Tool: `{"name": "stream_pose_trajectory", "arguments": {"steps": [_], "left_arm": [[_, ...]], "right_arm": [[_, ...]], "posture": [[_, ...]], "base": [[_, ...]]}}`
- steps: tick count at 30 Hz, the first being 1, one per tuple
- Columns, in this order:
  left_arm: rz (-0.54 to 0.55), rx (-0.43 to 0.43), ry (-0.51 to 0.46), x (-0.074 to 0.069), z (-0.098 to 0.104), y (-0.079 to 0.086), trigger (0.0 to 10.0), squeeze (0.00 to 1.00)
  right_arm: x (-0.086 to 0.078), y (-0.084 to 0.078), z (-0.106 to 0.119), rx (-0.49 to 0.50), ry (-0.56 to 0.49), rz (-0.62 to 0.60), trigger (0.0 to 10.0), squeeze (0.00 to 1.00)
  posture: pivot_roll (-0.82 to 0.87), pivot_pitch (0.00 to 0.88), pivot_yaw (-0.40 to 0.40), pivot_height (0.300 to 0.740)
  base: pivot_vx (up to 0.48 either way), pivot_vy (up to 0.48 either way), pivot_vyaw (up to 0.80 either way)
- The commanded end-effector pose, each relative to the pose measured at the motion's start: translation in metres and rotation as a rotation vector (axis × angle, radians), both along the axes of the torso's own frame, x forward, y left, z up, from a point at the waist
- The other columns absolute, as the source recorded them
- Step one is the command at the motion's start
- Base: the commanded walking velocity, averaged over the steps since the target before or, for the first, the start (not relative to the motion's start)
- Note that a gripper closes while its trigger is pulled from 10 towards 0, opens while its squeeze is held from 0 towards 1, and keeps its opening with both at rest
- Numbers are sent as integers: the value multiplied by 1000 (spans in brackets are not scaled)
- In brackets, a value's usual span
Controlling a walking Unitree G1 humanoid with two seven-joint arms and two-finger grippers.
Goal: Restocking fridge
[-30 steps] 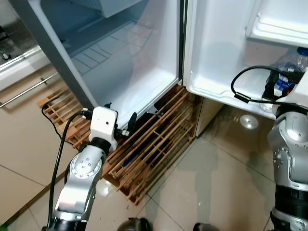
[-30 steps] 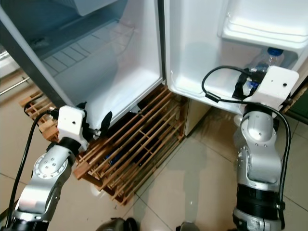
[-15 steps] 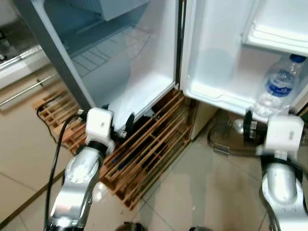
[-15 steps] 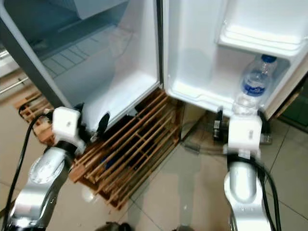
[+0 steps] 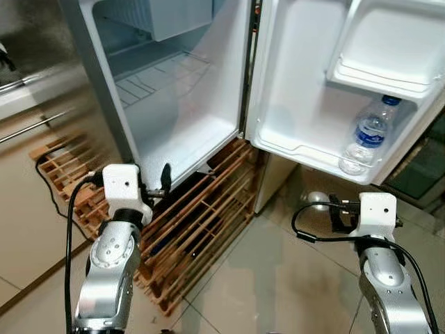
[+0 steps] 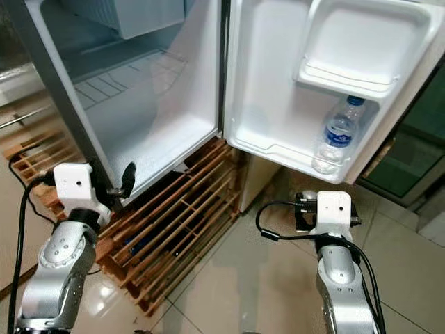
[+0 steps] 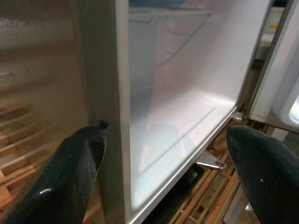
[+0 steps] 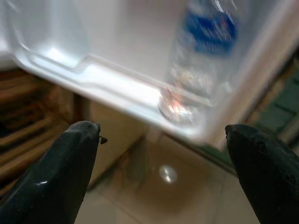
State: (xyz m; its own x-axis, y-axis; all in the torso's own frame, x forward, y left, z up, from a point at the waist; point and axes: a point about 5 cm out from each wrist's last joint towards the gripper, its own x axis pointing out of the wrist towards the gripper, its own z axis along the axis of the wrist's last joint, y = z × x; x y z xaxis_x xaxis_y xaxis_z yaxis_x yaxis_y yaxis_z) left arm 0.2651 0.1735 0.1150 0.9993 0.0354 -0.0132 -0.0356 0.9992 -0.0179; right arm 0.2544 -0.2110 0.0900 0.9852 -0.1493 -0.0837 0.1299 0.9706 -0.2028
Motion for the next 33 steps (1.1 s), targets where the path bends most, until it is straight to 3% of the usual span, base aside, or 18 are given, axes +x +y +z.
{"name": "stream_pose_trajectory", "arguments": {"steps": [1,11,18,22,23,24,25,29,30,31,32,33], "left_arm": [[1,5,-14,0,4,-3,10000,0],[-44,17,-70,2,10,-18,10000,0],[-70,33,-93,2,13,-25,10000,0],[-82,25,-111,1,14,-25,10000,0],[-90,-13,-109,2,13,-26,10000,0],[-98,-66,-88,3,10,-24,10000,0],[-102,-62,-87,4,10,-24,10000,0],[-105,-43,-92,5,11,-22,10000,0],[-103,-48,-80,7,8,-20,10000,0],[-101,-48,-54,12,3,-15,10000,0],[-101,-48,-54,12,3,-15,10000,0],[-104,-46,-39,14,0,-14,10000,0]], "right_arm": [[3,3,4,-1,-21,34,10000,0],[15,8,8,-18,-55,93,10000,0],[14,7,6,-28,-56,111,10000,0],[9,12,3,-40,-54,177,10000,0],[6,17,1,-44,-45,233,10000,0],[-8,30,-19,-60,71,402,10000,0],[-17,29,-30,-60,129,437,10000,0],[-32,19,-49,-60,227,437,10000,0],[-39,12,-58,-59,287,426,10000,0],[-52,-6,-80,-39,442,379,10000,0],[-52,-6,-80,-39,442,379,10000,0],[-58,-15,-90,-30,506,343,10000,0]], "posture": [[-73,0,-24,740],[-87,0,-22,740],[-96,0,-15,740],[-102,0,-9,740],[-103,0,-6,740],[-107,0,-1,740],[-109,0,2,740],[-112,0,9,740],[-120,0,16,740],[-129,0,25,740],[-129,0,25,740],[-129,0,25,740]], "base": [[0,-480,0],[0,-480,772],[0,-480,755],[0,-480,744],[0,-480,744],[0,0,0],[0,0,0],[0,0,0],[0,0,0],[0,0,0],[0,0,0],[0,0,0]]}}
